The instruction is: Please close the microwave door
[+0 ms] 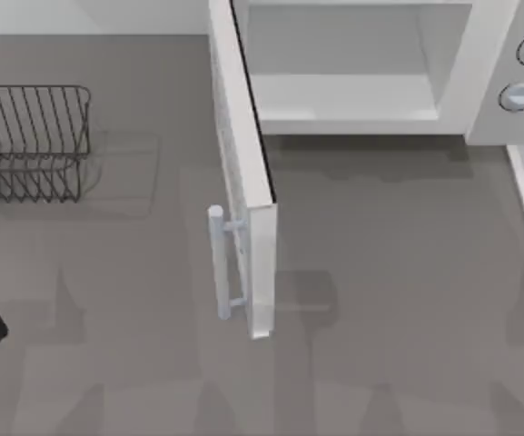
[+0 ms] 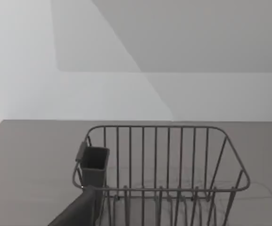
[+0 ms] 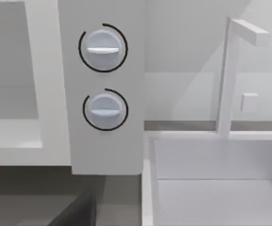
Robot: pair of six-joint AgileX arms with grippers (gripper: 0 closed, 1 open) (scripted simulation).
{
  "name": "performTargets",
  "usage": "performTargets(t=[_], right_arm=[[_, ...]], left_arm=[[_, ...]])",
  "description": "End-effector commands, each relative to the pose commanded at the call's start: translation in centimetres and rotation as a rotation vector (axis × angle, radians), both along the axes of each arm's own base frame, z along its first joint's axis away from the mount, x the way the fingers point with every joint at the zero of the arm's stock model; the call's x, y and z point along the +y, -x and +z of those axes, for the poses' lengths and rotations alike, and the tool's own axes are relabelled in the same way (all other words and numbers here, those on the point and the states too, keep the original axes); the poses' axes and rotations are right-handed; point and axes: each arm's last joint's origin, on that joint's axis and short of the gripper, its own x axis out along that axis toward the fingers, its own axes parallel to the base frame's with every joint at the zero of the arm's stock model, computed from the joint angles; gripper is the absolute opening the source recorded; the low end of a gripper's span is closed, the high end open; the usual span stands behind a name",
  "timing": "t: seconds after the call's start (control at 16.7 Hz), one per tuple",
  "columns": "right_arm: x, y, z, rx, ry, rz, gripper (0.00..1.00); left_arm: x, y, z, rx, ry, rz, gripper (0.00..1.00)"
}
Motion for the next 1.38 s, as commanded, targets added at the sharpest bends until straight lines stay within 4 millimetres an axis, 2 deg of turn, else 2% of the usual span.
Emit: performTargets(t=[0.18, 0.42, 0.72, 1.02, 1.38], right_arm=[[0.0, 0.0, 0.0, 0.000, 0.000, 0.000, 1.00], [0.0, 0.0, 0.0, 0.000, 0.000, 0.000, 1.00], [0.0, 0.0, 0.0, 0.000, 0.000, 0.000, 1.00], [0.0, 0.0, 0.0, 0.000, 0.000, 0.000, 1.00], [0.0, 0.0, 0.0, 0.000, 0.000, 0.000, 1.00]], left_arm=[[0.0, 0.0, 0.0, 0.012, -0.004, -0.007, 1.00], [-0.6, -0.3, 0.9, 0.163, -0.068, -0.089, 1.00], [-1.9, -1.9, 4.3, 0.479, -0.224, -0.291, 1.00], [-4.0, -5.8, 9.2, 0.795, -0.396, -0.573, 1.00], [-8.1, -12.9, 14.5, 1.030, -0.554, -0.933, 1.00]])
